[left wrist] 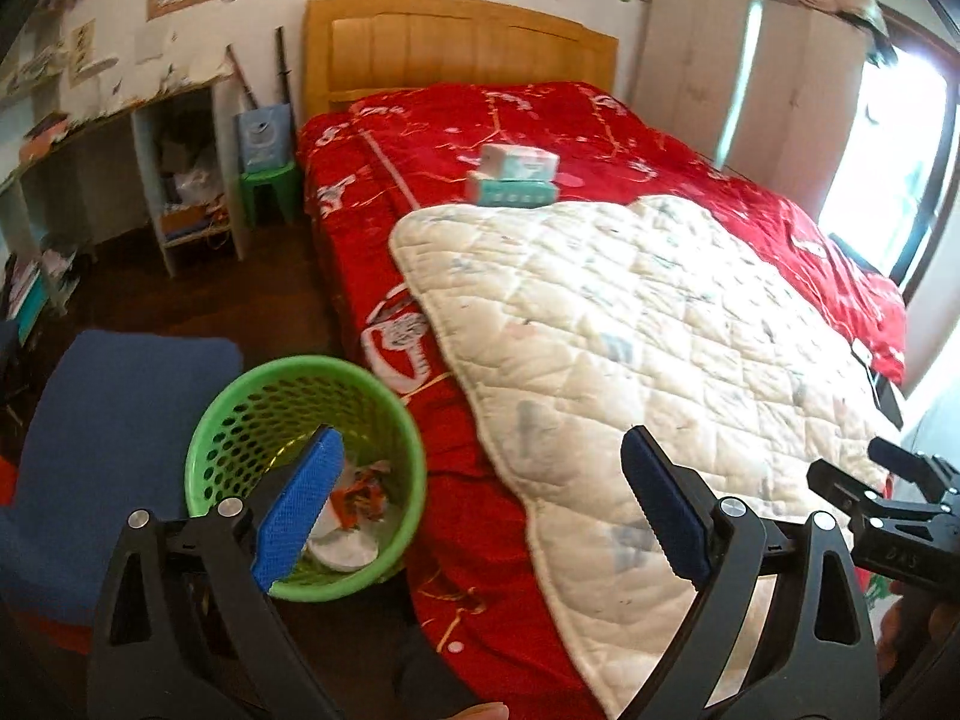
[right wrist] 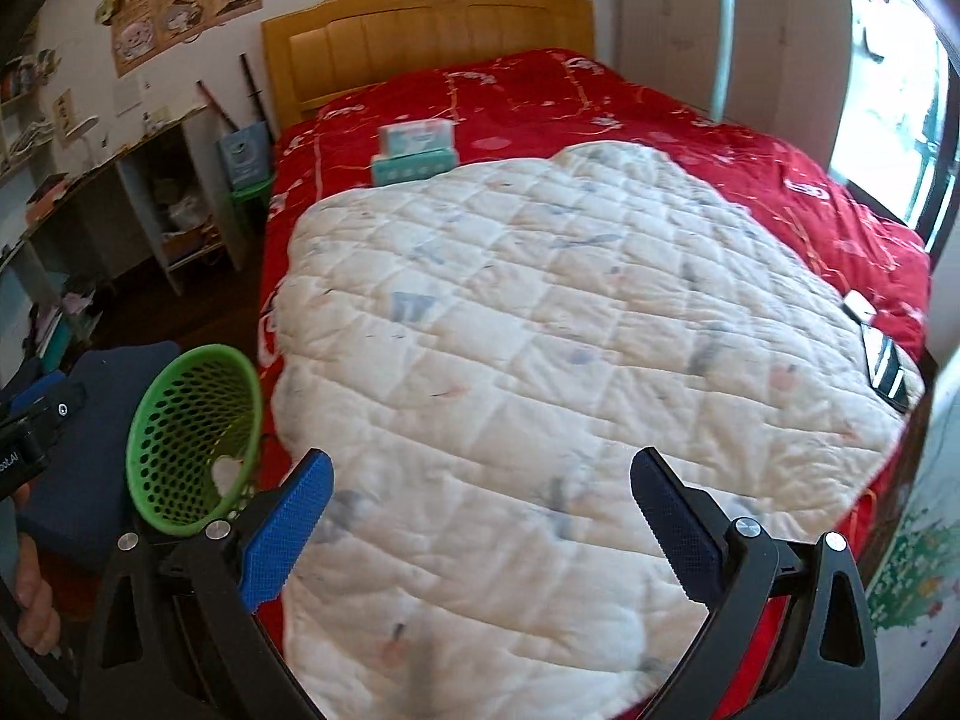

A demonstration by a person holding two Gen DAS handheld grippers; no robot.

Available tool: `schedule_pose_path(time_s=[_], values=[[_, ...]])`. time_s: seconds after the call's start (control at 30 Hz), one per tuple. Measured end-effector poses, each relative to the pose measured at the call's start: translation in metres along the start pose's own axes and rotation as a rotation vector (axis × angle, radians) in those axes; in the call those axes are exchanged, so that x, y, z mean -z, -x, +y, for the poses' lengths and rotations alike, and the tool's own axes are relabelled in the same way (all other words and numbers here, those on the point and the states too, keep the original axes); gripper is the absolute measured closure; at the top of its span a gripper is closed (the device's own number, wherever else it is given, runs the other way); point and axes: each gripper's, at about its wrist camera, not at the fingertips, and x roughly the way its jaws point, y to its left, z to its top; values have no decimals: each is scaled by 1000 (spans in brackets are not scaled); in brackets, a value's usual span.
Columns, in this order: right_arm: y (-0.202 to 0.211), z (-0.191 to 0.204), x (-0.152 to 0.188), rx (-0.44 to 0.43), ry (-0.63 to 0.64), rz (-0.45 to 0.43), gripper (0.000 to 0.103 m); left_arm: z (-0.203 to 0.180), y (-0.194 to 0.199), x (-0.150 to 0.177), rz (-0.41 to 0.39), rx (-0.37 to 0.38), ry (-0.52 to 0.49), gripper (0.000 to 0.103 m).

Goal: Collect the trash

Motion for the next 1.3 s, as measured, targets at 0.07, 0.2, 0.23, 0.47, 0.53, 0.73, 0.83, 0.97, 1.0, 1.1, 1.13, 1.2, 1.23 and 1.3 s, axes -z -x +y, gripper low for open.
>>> schedule_pose_path(time_s=[0.07,0.2,0.23,0.47,0.53,0.73,0.83,0.97,1.0,1.1,1.13,1.2,1.23,1.3], values=[[5,-10,2,16,-11,-6,7,-12,1,0,-4,5,-28,9],[14,-24,4,52,-29,-16,7,-29,3,1,-9,19,-75,9],[16,-27,5,60,-32,-19,7,-33,4,1,-10,22,-85,9],[26,-39,9,90,-56,-44,7,-50,8,3,-3,37,-122,9],[27,-39,11,104,-50,-48,7,-52,9,3,-4,36,-128,9],[29,-41,17,119,-44,-50,7,-55,11,6,-2,41,-129,9],[31,-42,18,124,-43,-53,7,-56,12,7,-1,41,-130,9],[32,-44,20,123,-50,-54,7,-56,12,7,-1,44,-128,9],[32,-44,20,128,-48,-56,7,-56,12,8,-2,43,-127,9],[34,-43,20,130,-46,-61,7,-56,12,8,-3,43,-126,9],[35,-44,20,130,-47,-63,7,-56,12,8,-4,42,-127,9],[36,-43,20,132,-46,-65,7,-57,13,9,-4,43,-127,9],[35,-44,20,132,-47,-65,7,-57,13,9,-3,43,-127,9],[36,-44,20,132,-48,-67,7,-57,13,9,-4,43,-128,9]])
